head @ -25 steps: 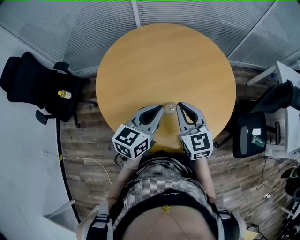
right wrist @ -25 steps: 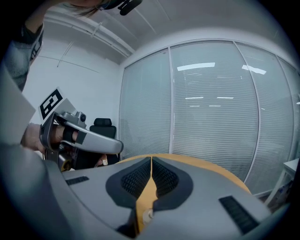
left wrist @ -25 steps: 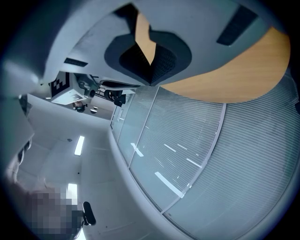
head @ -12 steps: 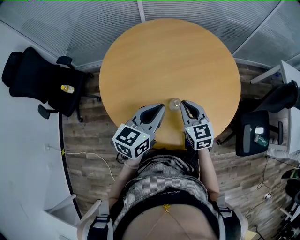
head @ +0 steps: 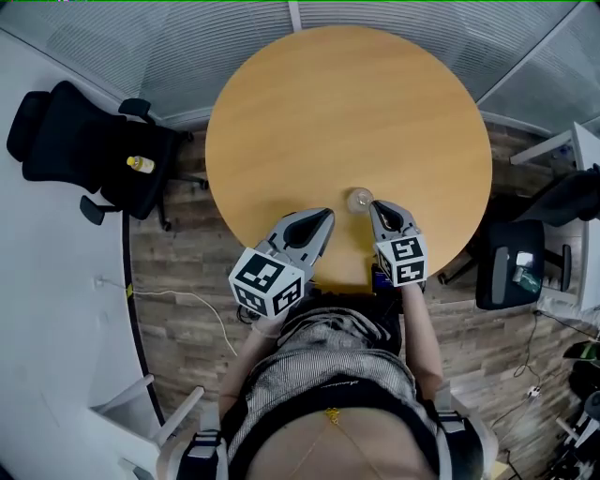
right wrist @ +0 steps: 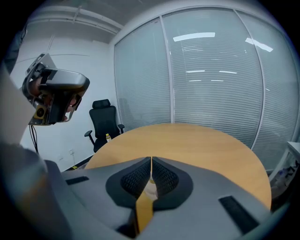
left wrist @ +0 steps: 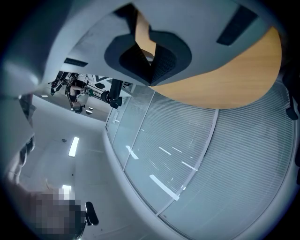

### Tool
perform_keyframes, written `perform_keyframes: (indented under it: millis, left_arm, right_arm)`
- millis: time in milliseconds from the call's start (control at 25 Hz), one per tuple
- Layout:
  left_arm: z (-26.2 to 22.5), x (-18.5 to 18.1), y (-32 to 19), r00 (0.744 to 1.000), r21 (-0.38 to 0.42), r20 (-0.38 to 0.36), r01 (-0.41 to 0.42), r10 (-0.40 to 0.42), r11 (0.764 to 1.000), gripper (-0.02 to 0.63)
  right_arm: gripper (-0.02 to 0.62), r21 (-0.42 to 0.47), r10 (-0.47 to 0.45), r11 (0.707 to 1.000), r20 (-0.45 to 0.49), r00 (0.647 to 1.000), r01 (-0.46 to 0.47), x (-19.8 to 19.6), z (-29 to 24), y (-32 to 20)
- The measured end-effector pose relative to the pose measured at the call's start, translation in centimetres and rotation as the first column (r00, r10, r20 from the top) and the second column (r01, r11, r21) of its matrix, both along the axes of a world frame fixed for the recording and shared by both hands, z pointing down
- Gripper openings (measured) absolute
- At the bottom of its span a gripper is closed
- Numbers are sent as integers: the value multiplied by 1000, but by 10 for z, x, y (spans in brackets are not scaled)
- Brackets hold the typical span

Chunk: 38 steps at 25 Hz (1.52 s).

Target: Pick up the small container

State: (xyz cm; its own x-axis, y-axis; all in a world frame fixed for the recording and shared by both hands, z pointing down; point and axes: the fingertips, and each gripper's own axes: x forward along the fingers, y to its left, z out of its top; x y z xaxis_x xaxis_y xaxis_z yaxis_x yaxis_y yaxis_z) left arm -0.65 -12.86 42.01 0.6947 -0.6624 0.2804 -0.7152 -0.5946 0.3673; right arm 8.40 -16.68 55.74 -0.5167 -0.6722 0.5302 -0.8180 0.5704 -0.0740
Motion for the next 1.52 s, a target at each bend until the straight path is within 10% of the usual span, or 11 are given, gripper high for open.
perform_keyframes:
  millis: [1520]
  left_arm:
    - [17, -10, -3, 1000, -43, 2, 18, -18, 999, 5]
  right_arm:
    - [21, -162, -37, 987, -88, 995, 22, 11, 80, -4]
